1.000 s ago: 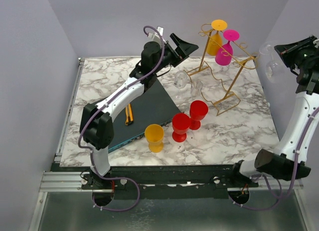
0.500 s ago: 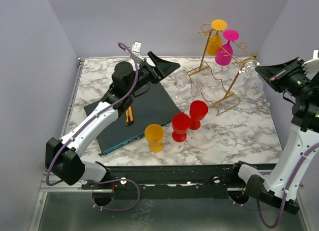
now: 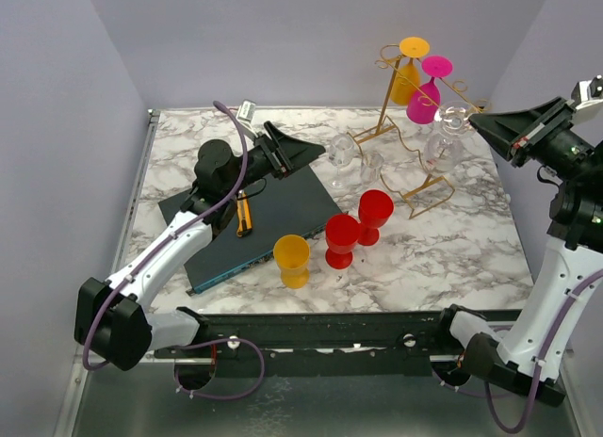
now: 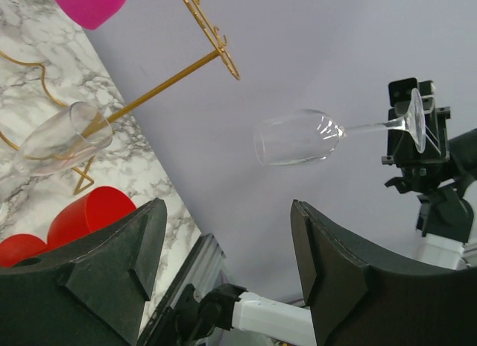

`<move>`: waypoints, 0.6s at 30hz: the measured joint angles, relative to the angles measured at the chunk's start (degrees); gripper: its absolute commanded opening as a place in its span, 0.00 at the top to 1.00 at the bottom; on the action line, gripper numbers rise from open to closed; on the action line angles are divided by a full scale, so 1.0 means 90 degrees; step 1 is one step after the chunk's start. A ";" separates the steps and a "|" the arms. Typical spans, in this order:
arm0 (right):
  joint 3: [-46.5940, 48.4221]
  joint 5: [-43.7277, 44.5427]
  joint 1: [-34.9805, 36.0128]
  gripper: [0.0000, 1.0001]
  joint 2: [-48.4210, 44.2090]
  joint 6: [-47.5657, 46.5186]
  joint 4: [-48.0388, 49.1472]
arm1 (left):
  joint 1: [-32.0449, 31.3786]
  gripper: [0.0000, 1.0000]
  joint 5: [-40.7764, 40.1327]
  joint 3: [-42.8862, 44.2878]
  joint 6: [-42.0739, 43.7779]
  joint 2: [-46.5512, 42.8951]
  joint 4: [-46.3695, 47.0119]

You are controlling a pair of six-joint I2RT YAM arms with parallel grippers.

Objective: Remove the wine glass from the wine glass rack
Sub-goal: Place the wine glass at the center of the board.

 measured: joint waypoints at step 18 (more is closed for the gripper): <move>0.0017 0.0874 0.3118 1.00 0.1462 0.1620 0.2395 | 0.0376 0.26 0.0729 0.0165 -0.1047 0.0896 0.1736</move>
